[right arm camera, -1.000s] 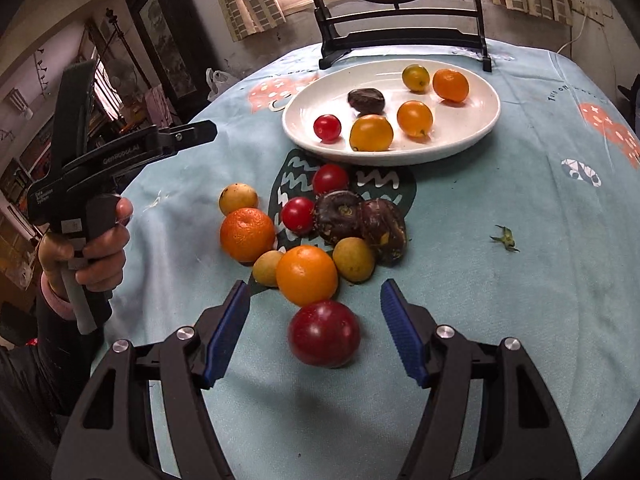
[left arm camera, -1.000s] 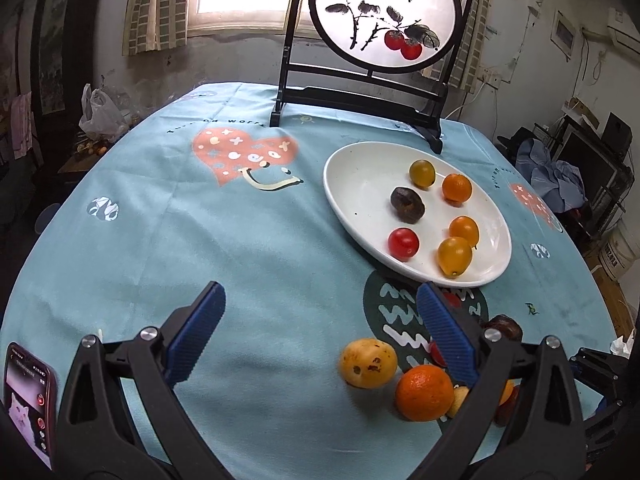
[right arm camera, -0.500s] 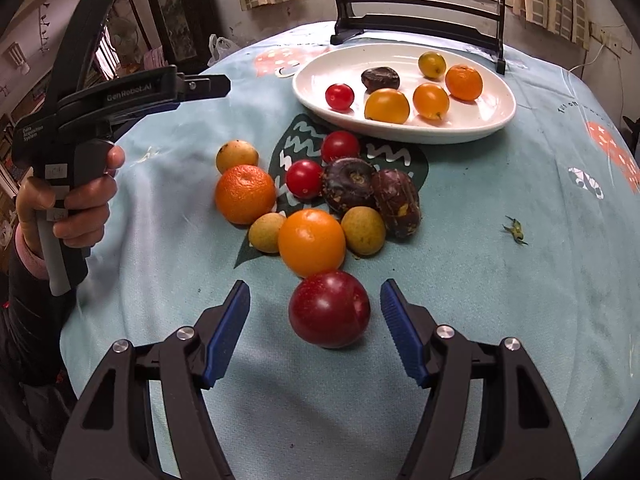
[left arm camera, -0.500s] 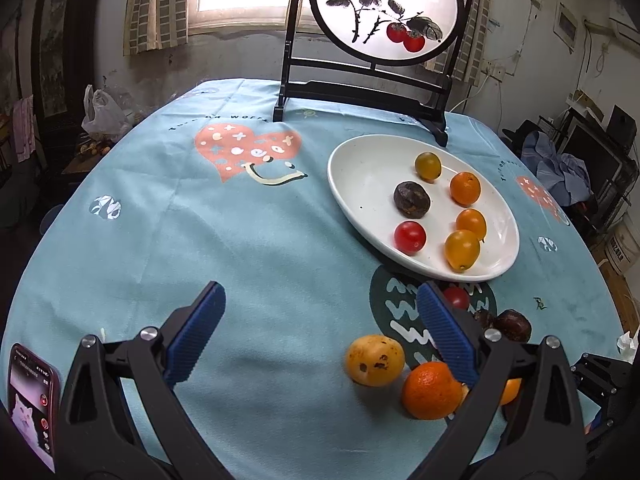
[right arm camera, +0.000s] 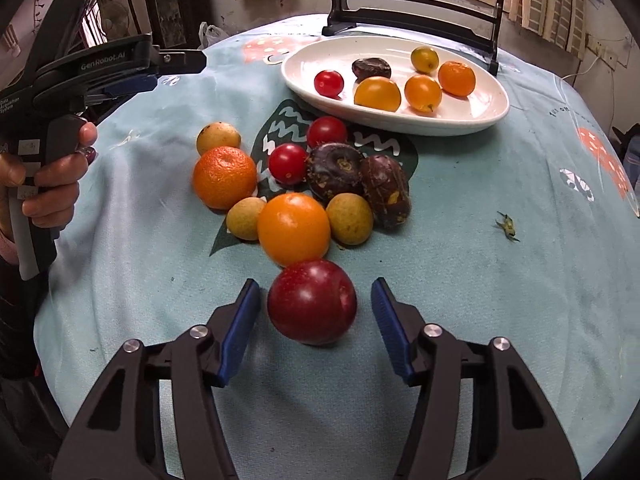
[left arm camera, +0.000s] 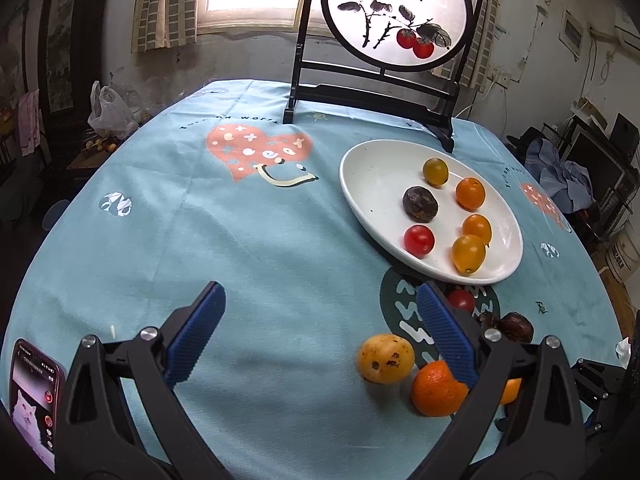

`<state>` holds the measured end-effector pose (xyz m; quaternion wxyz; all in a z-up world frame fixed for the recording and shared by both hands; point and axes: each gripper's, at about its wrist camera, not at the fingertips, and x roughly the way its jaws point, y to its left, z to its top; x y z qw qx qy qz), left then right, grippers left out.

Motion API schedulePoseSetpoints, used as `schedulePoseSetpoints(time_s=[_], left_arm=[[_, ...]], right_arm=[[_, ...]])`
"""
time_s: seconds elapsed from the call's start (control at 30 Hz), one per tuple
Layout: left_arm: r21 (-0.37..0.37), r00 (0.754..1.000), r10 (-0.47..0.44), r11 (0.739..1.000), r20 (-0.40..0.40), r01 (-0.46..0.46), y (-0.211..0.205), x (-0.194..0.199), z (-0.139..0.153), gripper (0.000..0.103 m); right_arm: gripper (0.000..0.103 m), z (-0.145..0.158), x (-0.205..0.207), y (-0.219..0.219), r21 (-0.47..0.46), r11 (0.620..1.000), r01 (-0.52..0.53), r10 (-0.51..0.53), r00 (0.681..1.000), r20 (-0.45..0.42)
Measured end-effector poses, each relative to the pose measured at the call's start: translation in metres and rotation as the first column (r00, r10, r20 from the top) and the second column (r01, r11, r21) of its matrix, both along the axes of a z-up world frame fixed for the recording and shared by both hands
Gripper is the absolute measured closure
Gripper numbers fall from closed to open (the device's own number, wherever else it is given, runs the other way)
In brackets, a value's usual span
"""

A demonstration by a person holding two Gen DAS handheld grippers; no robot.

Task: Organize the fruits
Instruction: 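Grasp the red plum with the right tool while the left tool grasps a large mandarin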

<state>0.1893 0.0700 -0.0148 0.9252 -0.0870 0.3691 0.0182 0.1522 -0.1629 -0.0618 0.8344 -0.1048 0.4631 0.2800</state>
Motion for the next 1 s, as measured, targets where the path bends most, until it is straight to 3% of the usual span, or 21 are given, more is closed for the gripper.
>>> schedulePoseSetpoints(time_s=[0.1, 0.27, 0.37, 0.47, 0.53, 0.67, 0.7, 0.8, 1.0], left_arm=[[-0.008, 1.0, 0.003, 1.0, 0.0, -0.003, 0.003, -0.002, 0.0, 0.005], [-0.021, 0.999, -0.034, 0.999, -0.004, 0.034, 0.002, -0.008, -0.002, 0.005], [-0.013, 0.99, -0.141, 0.99, 0.014, 0.141, -0.009, -0.018, -0.001, 0.005], [0.017, 0.953, -0.299, 0.954, 0.045, 0.299, -0.029, -0.035, -0.001, 0.007], [0.03, 0.918, -0.393, 0.919, 0.049, 0.392, -0.043, -0.043, -0.002, 0.013], [0.057, 0.862, -0.506, 0.861, 0.003, 0.505, -0.066, -0.049, -0.012, 0.039], [0.061, 0.856, -0.516, 0.854, -0.013, 0.516, -0.07, -0.048, -0.015, 0.047], [0.066, 0.842, -0.536, 0.839, -0.062, 0.539, -0.077, -0.045, -0.025, 0.058], [0.081, 0.848, -0.52, 0.845, -0.104, 0.528, -0.079, -0.038, -0.035, 0.058]], right_arm=[[0.063, 0.002, 0.003, -0.007, 0.062, 0.998, -0.001, 0.003, 1.0, -0.03], [0.063, 0.007, 0.014, -0.024, 0.168, 0.984, 0.057, -0.044, 0.996, -0.076], [0.063, 0.01, 0.018, -0.033, 0.234, 0.969, 0.086, -0.065, 0.993, -0.096], [0.063, 0.008, 0.021, -0.034, 0.217, 0.97, 0.112, -0.091, 0.99, -0.106], [0.063, 0.006, 0.023, -0.033, 0.205, 0.972, 0.116, -0.094, 0.989, -0.115], [0.063, 0.006, 0.022, -0.032, 0.198, 0.974, 0.109, -0.089, 0.99, -0.107], [0.063, 0.005, 0.022, -0.032, 0.195, 0.975, 0.111, -0.092, 0.99, -0.105], [0.063, 0.005, 0.022, -0.034, 0.192, 0.974, 0.118, -0.099, 0.99, -0.103], [0.063, 0.009, 0.02, -0.035, 0.199, 0.974, 0.111, -0.095, 0.992, -0.086]])
